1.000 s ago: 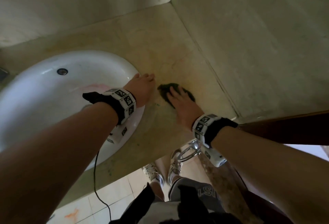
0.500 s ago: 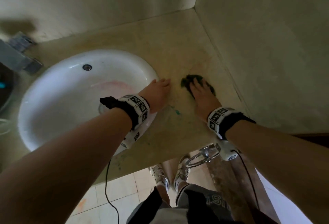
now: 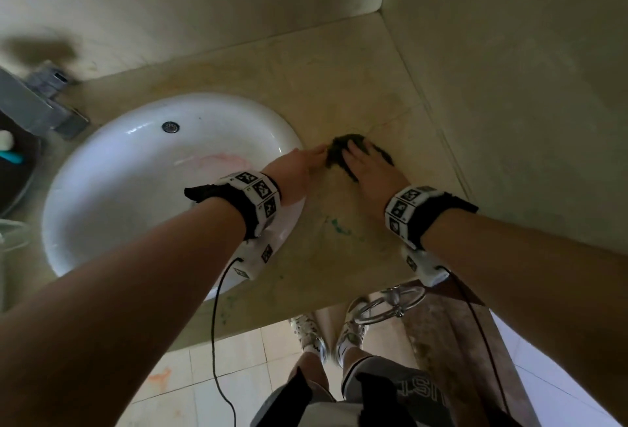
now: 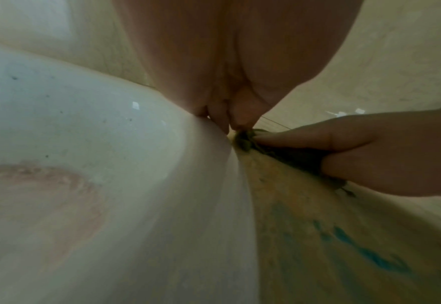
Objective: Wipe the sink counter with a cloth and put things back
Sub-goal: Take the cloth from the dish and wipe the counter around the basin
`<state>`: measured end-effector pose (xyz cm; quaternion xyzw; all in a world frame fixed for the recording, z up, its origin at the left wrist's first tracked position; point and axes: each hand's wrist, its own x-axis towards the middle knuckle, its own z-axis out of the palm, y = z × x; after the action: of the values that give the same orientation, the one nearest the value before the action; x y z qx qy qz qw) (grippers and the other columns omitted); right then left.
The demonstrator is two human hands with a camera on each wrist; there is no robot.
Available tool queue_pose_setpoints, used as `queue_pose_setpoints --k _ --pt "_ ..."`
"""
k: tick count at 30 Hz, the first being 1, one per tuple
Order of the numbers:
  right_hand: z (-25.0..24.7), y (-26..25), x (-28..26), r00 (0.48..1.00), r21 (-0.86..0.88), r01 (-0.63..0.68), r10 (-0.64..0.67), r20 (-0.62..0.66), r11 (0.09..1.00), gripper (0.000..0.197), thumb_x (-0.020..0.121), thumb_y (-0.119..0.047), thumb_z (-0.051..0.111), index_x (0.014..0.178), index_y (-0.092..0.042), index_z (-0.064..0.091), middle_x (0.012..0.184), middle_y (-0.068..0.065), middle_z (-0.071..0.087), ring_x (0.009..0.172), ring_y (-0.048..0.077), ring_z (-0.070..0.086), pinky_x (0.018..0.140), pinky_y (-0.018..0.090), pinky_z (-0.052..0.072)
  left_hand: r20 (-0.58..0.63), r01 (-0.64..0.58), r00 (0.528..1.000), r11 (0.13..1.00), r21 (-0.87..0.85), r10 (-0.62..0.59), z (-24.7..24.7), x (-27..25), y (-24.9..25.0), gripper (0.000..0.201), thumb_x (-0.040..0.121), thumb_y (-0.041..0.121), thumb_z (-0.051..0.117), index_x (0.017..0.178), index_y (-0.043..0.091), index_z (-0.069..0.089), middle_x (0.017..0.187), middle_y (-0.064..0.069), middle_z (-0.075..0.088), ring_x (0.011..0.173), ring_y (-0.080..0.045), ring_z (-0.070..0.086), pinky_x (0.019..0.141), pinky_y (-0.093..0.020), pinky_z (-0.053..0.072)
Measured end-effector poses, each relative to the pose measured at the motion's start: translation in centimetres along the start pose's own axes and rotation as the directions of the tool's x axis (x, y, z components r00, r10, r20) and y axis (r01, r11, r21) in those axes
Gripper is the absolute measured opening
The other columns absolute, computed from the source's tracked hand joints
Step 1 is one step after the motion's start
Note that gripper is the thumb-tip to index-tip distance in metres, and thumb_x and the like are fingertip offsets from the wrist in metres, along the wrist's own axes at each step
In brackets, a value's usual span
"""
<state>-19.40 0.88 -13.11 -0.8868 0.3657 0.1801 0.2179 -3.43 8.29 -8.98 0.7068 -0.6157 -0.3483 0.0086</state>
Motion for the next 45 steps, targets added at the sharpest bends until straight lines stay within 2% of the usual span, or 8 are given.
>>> queue_pose_setpoints --k 10,18,24,27,30,33,40,45 --pt "4.9 -4.3 -7.7 0.873 -0.139 0.466 -0.429 0.231 0.874 0.061 0.098 -0.024 0.04 0.152 -0.018 0.014 0.161 0.0 0.005 0.149 0.022 -0.003 0.12 0.039 -0.001 0.17 -0.16 0.982 0.836 0.524 0.081 0.5 2.5 0.1 0.051 0.094 0.012 0.04 0.142 0.0 0.031 0.155 -0.015 0.016 0.137 -0.027 0.029 0.111 -0.041 0.026" --pt "1.4 -1.3 -3.1 0.992 -0.082 0.116 -0.112 0.051 0.99 0.061 0.099 -0.011 0.033 0.154 -0.02 0.008 0.161 -0.003 -0.003 0.148 0.022 -0.005 0.119 0.037 0.008 0.135 -0.171 0.984 0.788 0.591 0.112 1.5 2.7 -0.1 0.054 0.095 0.02 0.041 0.146 0.007 0.029 0.157 -0.012 0.015 0.14 -0.024 0.024 0.111 -0.035 0.024" --pt "5.4 -4.5 -8.6 0.907 -0.175 0.416 -0.392 0.155 0.892 0.059 0.099 -0.018 0.037 0.152 -0.017 0.013 0.161 0.0 0.004 0.148 0.024 -0.003 0.119 0.037 0.003 0.143 -0.153 0.987 0.715 0.682 0.075 2.0 2.4 0.3 0.059 0.092 0.016 0.046 0.144 0.0 0.025 0.155 -0.017 0.013 0.137 -0.029 0.028 0.108 -0.04 0.026" --pt "4.3 -2.2 -7.9 0.876 -0.172 0.478 -0.454 0.162 0.862 0.052 0.093 -0.012 0.045 0.145 -0.01 0.037 0.154 0.012 0.03 0.142 0.037 0.026 0.115 0.043 0.024 0.111 -0.125 0.992 0.74 0.661 0.068 2.3 2.1 0.6 0.06 0.09 0.013 0.047 0.144 -0.001 0.025 0.155 -0.016 0.015 0.134 -0.029 0.031 0.108 -0.039 0.026" --pt "1.9 3.4 -5.6 0.98 -0.136 0.165 -0.178 -0.091 0.977 0.054 0.093 -0.006 0.04 0.146 -0.01 0.035 0.155 0.014 0.027 0.142 0.037 0.026 0.114 0.042 0.027 0.081 -0.112 0.994 0.756 0.645 0.078 3.1 1.8 0.7 0.059 0.088 0.012 0.045 0.143 -0.001 0.026 0.154 -0.016 0.019 0.131 -0.028 0.034 0.107 -0.039 0.028" --pt "0.7 6.3 -5.3 0.999 -0.04 -0.04 0.041 0.026 0.998 0.066 0.096 0.0 0.036 0.153 -0.02 0.011 0.161 -0.001 -0.002 0.148 0.023 -0.003 0.119 0.036 0.012 0.075 -0.093 0.995 0.763 0.639 0.058 3.5 1.5 0.7 0.061 0.088 0.01 0.042 0.145 -0.001 0.022 0.155 -0.015 0.014 0.135 -0.028 0.029 0.111 -0.041 0.024" --pt "6.4 -1.3 -10.9 0.957 -0.137 0.287 -0.291 -0.007 0.948 0.057 0.095 -0.014 0.025 0.152 -0.012 0.016 0.161 0.005 0.008 0.149 0.026 -0.002 0.114 0.031 -0.015 0.097 -0.1 0.994 0.792 0.603 0.052 3.4 1.4 1.2 0.063 0.089 0.006 0.039 0.147 0.0 0.017 0.157 -0.015 0.009 0.141 -0.03 0.021 0.115 -0.043 0.018" --pt "7.9 -1.5 -11.1 0.963 -0.144 0.269 -0.27 0.011 0.952 0.059 0.094 -0.012 0.027 0.152 -0.014 0.017 0.161 0.004 0.009 0.148 0.029 0.0 0.121 0.04 -0.002 0.106 -0.125 0.992 0.759 0.639 0.074 3.7 1.2 0.7 0.061 0.092 0.007 0.036 0.148 -0.001 0.014 0.157 -0.017 0.005 0.143 -0.031 0.016 0.115 -0.044 0.014"
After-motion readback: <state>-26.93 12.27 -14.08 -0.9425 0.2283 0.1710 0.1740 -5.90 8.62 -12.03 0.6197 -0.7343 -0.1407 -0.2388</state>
